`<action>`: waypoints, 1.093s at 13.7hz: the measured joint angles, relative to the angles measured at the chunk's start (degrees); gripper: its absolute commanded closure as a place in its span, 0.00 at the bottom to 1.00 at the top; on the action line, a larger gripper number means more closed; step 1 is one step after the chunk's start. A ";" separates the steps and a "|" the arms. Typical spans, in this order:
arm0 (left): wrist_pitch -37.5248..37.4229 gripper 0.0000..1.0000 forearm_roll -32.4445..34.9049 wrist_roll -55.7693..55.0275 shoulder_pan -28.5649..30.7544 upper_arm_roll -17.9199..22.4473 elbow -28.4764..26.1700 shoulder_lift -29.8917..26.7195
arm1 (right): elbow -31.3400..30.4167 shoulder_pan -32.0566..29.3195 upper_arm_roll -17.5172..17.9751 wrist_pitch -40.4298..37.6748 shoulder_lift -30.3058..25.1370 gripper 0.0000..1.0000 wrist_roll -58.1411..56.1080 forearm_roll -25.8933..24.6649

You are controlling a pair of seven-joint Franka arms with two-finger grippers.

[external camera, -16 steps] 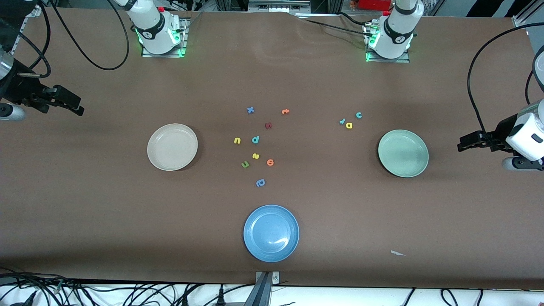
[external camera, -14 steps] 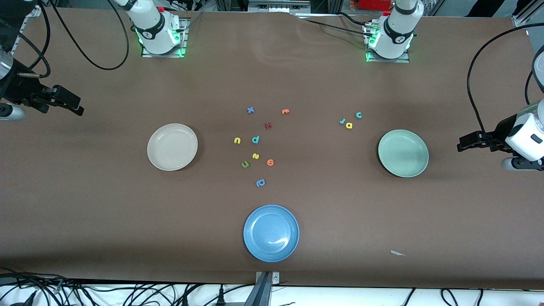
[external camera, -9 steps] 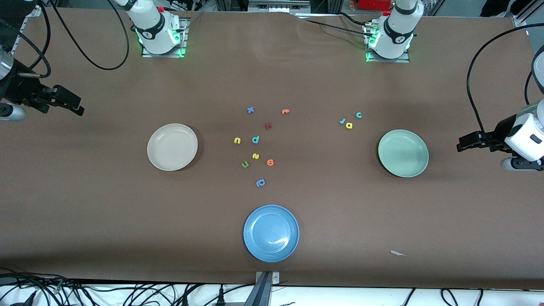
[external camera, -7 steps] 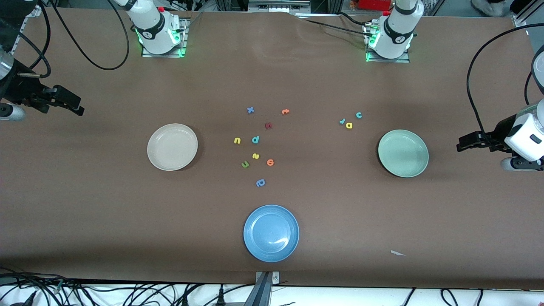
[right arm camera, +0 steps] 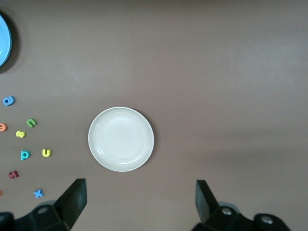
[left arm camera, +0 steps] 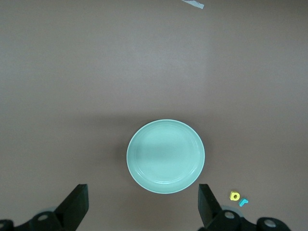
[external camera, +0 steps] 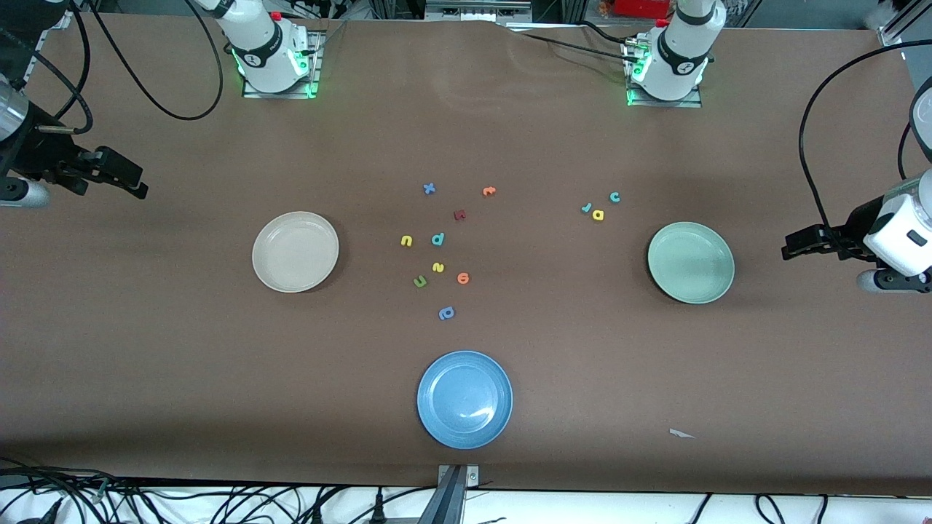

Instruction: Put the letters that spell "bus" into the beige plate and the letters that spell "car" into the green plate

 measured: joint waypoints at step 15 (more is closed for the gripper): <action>-0.89 0.00 0.00 0.00 -0.46 -0.32 -0.21 0.24 | 0.00 0.00 0.00 0.00 0.00 0.00 0.00 0.00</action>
